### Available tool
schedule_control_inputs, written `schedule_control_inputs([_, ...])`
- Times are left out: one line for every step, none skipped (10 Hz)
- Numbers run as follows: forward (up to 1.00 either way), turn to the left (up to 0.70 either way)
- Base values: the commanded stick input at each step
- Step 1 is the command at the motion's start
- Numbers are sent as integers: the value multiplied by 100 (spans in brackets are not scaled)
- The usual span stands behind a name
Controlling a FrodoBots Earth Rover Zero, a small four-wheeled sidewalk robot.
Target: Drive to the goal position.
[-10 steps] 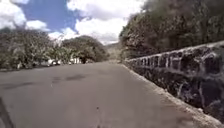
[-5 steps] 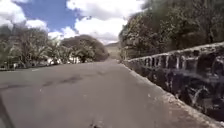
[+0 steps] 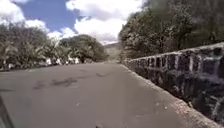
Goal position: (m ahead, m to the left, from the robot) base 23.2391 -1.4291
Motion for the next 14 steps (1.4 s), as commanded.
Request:
schedule_control_inputs([70, 7])
schedule_control_inputs([70, 18])
schedule_control_inputs([70, 0])
schedule_control_inputs([70, 0])
schedule_control_inputs([70, 0])
schedule_control_inputs([70, 0])
schedule_control_inputs([70, 0])
schedule_control_inputs([70, 0])
schedule_control_inputs([70, 0])
schedule_control_inputs([70, 0])
schedule_control_inputs([70, 0])
schedule_control_inputs([70, 0])
schedule_control_inputs([70, 0])
schedule_control_inputs([70, 0])
